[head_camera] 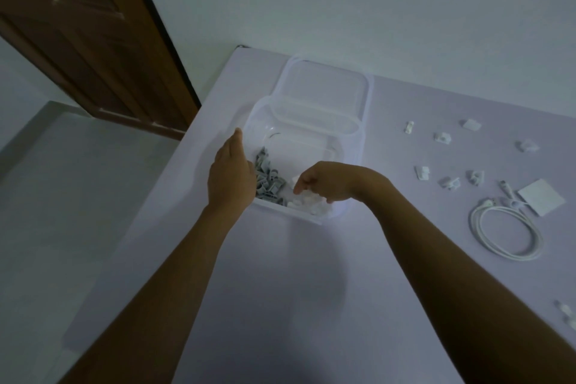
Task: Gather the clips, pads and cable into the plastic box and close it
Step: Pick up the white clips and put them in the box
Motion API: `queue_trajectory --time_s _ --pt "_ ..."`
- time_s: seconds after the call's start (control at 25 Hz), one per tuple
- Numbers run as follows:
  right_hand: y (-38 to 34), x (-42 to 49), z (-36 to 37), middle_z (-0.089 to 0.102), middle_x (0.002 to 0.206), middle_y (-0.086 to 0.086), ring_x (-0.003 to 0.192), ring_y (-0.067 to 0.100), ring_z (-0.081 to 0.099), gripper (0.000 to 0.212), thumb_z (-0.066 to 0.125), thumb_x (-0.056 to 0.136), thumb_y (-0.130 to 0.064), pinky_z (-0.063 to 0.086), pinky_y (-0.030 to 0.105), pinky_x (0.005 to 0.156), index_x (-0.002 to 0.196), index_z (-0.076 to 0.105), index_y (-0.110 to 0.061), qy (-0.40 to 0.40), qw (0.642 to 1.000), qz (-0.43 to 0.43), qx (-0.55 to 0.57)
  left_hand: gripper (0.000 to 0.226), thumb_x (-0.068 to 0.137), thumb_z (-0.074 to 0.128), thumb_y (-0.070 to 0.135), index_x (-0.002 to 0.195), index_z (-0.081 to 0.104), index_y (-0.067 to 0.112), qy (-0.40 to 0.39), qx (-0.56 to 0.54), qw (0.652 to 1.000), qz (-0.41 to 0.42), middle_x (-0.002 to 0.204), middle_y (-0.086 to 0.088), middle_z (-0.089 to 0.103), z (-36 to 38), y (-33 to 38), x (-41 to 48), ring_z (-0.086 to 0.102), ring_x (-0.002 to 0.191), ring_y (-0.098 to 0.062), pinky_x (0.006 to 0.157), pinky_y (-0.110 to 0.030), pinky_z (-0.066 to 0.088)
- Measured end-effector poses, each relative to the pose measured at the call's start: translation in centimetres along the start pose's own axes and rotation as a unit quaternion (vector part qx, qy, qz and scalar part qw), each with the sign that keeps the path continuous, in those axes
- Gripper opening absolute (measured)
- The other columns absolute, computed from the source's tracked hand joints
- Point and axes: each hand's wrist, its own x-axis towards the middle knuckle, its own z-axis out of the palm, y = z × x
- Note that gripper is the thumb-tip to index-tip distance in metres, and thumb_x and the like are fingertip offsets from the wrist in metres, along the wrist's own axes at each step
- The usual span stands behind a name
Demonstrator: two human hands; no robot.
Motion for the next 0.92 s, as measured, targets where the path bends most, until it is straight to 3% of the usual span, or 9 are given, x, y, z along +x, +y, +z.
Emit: queue_trajectory --time_s 0.24,0.48,0.72,0.84,0.92 --pt "0.9 0.8 0.4 0.052 0.137 0.009 0.122 0.027 0.051 0.045 0.042 0.091 0.009 0.04 0.033 0.105 0.129 0.057 -0.011 0.034 0.996 0.003 -0.081 0.058 0.095 0.043 0.009 0.147 0.018 0.012 -0.001 -0.005 1.0 -0.002 0.151 -0.012 0.032 -0.1 0.2 -0.1 0.034 0.137 -0.029 0.111 -0.041 0.035" --pt "0.6 2.0 0.6 0.049 0.123 0.013 0.103 0.028 0.054 0.04 0.05 0.086 0.011 0.043 0.027 0.083 0.119 0.058 -0.011 0.161 0.985 0.004 -0.066 0.059 0.095 0.045 0.01 0.147 0.019 0.013 0.003 -0.008 1.0 -0.004 0.15 -0.011 0.034 -0.1 0.2 0.0 0.036 0.136 -0.029 0.11 -0.042 0.037" --pt "1.1 2.7 1.3 0.049 0.13 0.012 0.113 0.028 0.052 0.042 0.045 0.09 0.009 0.042 0.032 0.095 0.123 0.059 -0.013 0.09 0.991 -0.001 -0.095 0.059 0.094 0.044 0.008 0.147 0.017 0.012 0.001 -0.008 1.0 -0.006 0.151 -0.012 0.033 -0.1 0.3 -0.1 0.035 0.136 -0.029 0.11 -0.042 0.037" --pt "1.1 2.5 1.0 0.049 0.129 0.013 0.104 0.034 0.056 0.046 0.041 0.09 0.01 0.055 0.035 0.078 0.124 0.058 -0.016 0.044 0.996 0.03 -0.071 0.06 0.094 0.044 0.008 0.147 0.018 0.013 0.0 -0.003 1.0 -0.009 0.151 -0.012 0.033 -0.1 0.2 0.0 0.035 0.136 -0.029 0.11 -0.043 0.036" --pt "0.8 2.3 0.8 0.046 0.129 0.014 0.094 0.034 0.057 0.05 0.039 0.089 0.011 0.056 0.034 0.066 0.126 0.056 -0.018 0.028 0.997 0.042 -0.054 0.059 0.094 0.044 0.009 0.147 0.019 0.013 0.002 -0.002 1.0 -0.01 0.15 -0.012 0.034 0.0 0.2 -0.1 0.035 0.136 -0.029 0.11 -0.043 0.037"
